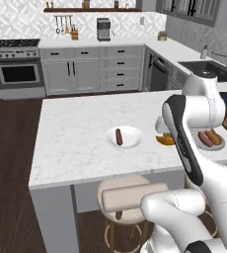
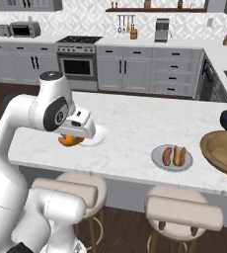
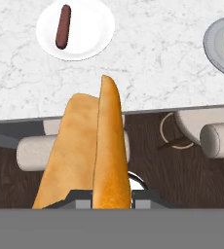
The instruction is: Place one bun and one sausage from the bowl on each plate.
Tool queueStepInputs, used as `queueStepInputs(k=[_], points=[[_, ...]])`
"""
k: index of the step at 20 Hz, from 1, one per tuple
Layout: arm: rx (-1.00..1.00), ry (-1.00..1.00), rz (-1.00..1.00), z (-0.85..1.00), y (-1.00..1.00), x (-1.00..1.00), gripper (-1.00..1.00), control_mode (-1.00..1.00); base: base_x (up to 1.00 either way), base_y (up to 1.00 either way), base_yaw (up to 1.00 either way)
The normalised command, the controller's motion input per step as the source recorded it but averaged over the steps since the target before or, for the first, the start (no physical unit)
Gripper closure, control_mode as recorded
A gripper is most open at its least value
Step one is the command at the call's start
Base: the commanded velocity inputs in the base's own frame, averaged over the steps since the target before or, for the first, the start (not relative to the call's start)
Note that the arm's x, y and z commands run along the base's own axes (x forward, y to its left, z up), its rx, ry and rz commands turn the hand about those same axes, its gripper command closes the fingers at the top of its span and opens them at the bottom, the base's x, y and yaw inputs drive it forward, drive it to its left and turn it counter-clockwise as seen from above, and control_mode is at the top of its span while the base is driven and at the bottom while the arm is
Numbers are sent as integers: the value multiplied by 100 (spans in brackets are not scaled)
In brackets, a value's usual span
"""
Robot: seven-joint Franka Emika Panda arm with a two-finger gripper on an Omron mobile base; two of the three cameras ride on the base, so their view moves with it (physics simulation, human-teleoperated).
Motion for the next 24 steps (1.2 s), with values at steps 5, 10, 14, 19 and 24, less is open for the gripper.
queueStepInputs(k=[5,10,14,19,24], points=[[0,0,0,-12,21,98,100,-100,0,0,0],[0,0,0,-37,16,100,100,-100,0,0,0],[0,-3,0,-64,2,99,100,-100,0,0,0],[0,-17,0,-71,0,71,100,-100,0,0,0],[0,-9,0,-64,0,53,100,-100,0,0,0]])
